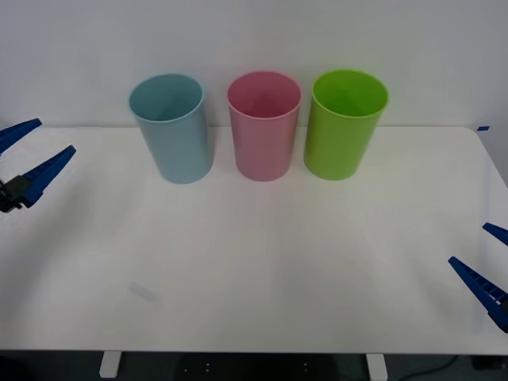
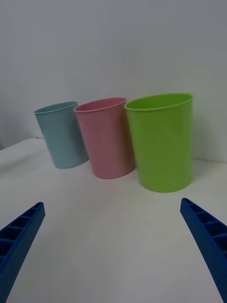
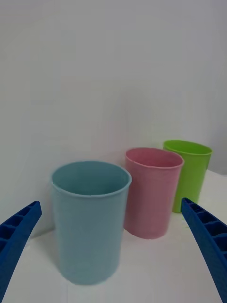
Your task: Grasp the object on the table and drop it into the matching bin: aluminum can to the light blue bin, PET bottle to the pink bin.
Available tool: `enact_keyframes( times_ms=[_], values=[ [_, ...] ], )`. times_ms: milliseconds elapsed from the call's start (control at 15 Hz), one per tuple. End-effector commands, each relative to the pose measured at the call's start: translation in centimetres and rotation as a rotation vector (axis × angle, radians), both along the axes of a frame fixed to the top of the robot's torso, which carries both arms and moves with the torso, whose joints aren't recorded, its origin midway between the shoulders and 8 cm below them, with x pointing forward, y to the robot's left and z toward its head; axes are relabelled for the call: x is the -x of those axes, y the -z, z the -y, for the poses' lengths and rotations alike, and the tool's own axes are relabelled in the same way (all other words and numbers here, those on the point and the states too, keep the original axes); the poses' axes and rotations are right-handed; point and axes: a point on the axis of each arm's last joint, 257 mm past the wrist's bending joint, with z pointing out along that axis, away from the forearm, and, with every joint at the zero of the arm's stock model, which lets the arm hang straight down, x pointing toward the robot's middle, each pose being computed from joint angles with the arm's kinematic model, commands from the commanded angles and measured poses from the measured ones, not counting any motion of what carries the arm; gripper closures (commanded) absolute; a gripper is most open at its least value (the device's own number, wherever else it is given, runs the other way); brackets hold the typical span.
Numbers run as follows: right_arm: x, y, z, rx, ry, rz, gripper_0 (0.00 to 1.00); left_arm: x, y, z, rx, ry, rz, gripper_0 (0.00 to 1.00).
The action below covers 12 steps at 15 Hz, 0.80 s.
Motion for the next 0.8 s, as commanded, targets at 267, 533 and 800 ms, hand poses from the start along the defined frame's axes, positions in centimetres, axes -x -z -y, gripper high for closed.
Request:
enact_keyframes(
  times_ms=[267, 533, 800],
  values=[
    [0.0, 0.0, 0.0, 0.000, 0.000, 0.000, 0.00, 6.8, 2.9, -3.9, -0.081, -0.033, -0.046, 0.00],
    [0.0, 0.0, 0.0, 0.000, 0.000, 0.000, 0.00, 9.7, 4.6, -6.0, -0.129, -0.075, -0.074, 0.00],
    [0.0, 0.0, 0.0, 0.000, 0.000, 0.000, 0.00, 12.1, 6.3, -7.1, -0.190, -0.096, -0.082, 0.00]
  ],
)
